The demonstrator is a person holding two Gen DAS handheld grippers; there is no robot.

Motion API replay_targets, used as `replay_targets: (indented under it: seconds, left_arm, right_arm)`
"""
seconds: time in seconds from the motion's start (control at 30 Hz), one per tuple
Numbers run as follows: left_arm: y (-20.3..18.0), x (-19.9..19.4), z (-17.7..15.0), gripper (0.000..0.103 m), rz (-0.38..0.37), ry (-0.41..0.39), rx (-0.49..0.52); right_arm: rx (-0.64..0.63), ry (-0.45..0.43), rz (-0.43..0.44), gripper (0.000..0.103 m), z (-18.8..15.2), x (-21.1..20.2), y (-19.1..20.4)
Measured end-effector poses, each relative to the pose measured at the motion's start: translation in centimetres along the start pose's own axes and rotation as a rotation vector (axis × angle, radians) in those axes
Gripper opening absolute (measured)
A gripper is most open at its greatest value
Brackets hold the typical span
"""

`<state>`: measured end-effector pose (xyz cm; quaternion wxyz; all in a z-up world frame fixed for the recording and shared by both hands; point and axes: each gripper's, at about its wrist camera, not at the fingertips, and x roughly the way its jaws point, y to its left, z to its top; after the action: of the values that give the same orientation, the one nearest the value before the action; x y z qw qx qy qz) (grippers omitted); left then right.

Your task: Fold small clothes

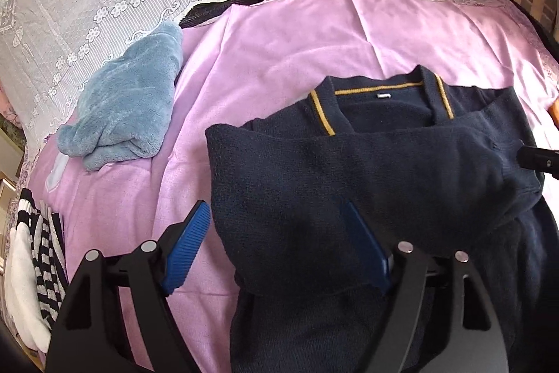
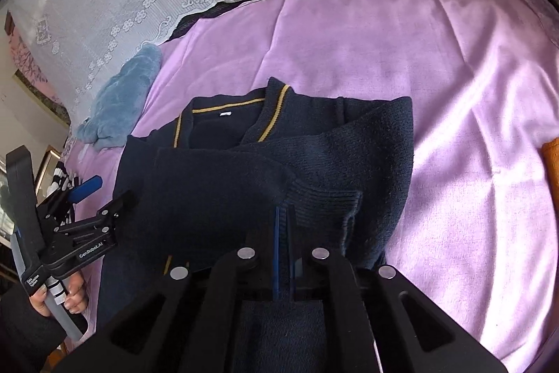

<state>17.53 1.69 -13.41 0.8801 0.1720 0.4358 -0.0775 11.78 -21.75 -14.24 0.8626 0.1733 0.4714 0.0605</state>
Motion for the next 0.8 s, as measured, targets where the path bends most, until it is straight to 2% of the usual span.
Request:
replay_targets:
  seconds: [0.07, 0.1, 0.17, 0.23, 0.3, 0.4, 0.47, 0.57, 0.67, 0.73, 0.8]
  left_arm:
    - [-0.6, 1.4, -1.1, 0.077, 0.03, 0.045, 0.024]
    - [-0.6, 2.2, -1.6, 0.079, 0.029, 0.062, 0.017]
    - [-0.3, 2.4, -2.1, 0.086, 0.04, 0.046, -0.025]
    - [-0.1, 2.2, -1.7, 0.085, 0.042, 0.063, -0.03]
    - [0.0, 1.0, -1.4, 0.081, 0.038, 0.057, -0.029]
    - [-0.2, -1.0, -1.6, 0.081, 0.024, 0.026, -0.019]
    - [-0.8, -0.8, -2.5, 0.081, 0.029, 0.052, 0.006]
    - [-1.6, 0.6, -4.3, 0.082, 0.047, 0.14, 0.005]
    - [-1.6, -0.7, -5.4, 0.081, 0.062, 0.146, -0.006]
    - [-1.4, -2.1, -5.9, 0.082, 0.064, 0.15, -0.022]
    - [-1.0, -3.6, -6.8, 0.083, 0.071, 0.151, -0.054]
  right_arm:
    - [0.015, 0.024, -0.002, 0.006, -0.8, 0.4, -0.1]
    - [0.034, 0.047, -0.013, 0.002, -1.3, 1.0, -0.5]
    - [0.078, 0.062, 0.0, 0.0, -2.2, 1.9, -1.5]
    - [0.108, 0.058, 0.008, 0.0, -2.1, 1.4, -1.8]
    - [0.08, 0.029, -0.012, 0.006, -1.9, 0.1, -1.1]
    - [0.0, 0.012, -0.01, 0.006, -2.1, -1.4, 0.5]
    - [-0.018, 0.034, -0.009, 0.007, -2.7, -1.1, 0.8]
    - [0.003, 0.128, -0.049, 0.004, -4.2, 1.3, 0.0]
    - [0.015, 0.119, -0.038, 0.005, -5.0, 0.4, -0.2]
    - [-0.017, 0.076, -0.02, 0.013, -5.3, -1.3, 0.4]
    - [-0.048, 0.033, -0.007, 0.034, -5.7, -3.1, 0.7]
